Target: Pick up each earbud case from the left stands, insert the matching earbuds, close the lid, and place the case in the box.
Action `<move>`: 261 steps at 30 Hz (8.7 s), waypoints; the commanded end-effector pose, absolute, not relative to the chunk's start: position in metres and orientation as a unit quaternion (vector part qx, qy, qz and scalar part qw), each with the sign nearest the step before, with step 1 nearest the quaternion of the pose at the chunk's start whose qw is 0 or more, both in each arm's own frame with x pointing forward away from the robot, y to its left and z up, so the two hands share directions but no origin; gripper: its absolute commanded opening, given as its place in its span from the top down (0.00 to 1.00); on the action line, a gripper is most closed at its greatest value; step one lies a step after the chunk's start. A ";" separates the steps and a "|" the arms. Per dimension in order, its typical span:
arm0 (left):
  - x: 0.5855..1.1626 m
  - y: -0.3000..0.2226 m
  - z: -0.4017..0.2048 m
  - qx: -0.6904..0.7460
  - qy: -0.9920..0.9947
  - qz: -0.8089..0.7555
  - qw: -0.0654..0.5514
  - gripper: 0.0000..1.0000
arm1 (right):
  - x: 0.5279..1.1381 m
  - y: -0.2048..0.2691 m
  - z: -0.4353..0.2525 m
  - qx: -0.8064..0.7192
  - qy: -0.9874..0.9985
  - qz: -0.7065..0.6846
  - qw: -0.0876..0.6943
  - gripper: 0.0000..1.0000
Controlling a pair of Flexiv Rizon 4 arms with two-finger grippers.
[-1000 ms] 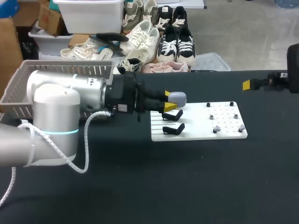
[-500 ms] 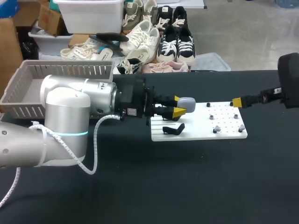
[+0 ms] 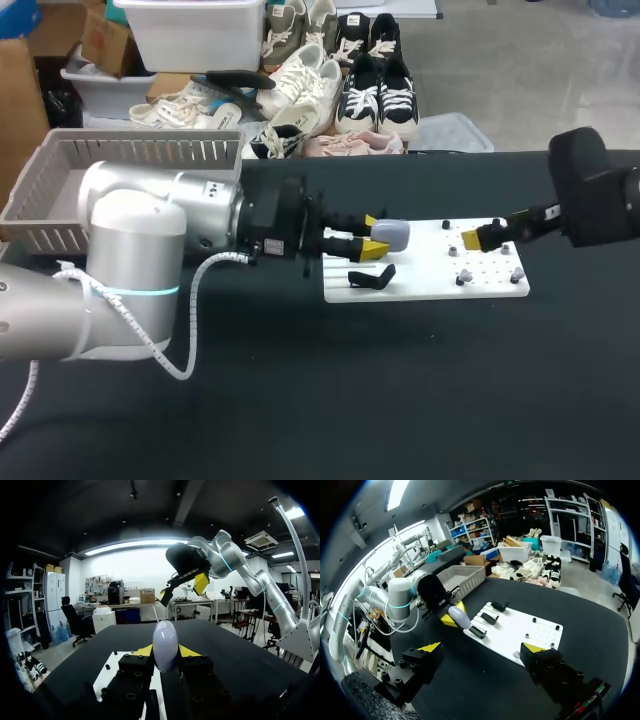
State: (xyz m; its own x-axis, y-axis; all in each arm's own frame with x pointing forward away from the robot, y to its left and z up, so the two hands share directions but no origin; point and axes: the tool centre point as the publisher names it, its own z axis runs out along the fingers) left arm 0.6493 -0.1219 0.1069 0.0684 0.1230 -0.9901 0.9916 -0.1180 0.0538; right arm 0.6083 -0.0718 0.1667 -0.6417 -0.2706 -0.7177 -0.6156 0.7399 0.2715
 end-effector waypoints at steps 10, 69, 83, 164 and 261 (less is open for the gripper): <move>0.635 -0.116 0.105 0.567 0.496 -0.465 0.466 1.00 | 0.610 -0.042 0.156 -0.239 0.892 0.162 0.348 0.00; 0.633 -0.124 0.096 0.560 0.494 -0.483 0.457 1.00 | 0.627 -0.003 0.118 -0.261 0.913 0.133 0.284 0.00; 0.633 -0.124 0.096 0.560 0.494 -0.483 0.457 1.00 | 0.631 -0.002 0.116 -0.260 0.915 0.130 0.281 0.00; 0.633 -0.124 0.096 0.560 0.494 -0.483 0.457 1.00 | 0.638 -0.140 0.079 -0.201 0.964 -0.127 0.118 0.15; 0.633 -0.124 0.096 0.560 0.494 -0.483 0.457 1.00 | 0.658 -0.161 0.023 -0.176 0.977 -0.092 0.082 1.00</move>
State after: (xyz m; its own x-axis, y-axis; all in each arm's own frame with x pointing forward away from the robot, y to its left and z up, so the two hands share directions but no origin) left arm 0.6332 -0.1233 0.0967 0.0443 0.1138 -0.9925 0.9948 -0.0960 0.0334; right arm 0.6626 -0.1594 0.0210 -0.9254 -0.3606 -0.1165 -0.3328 0.9204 -0.2054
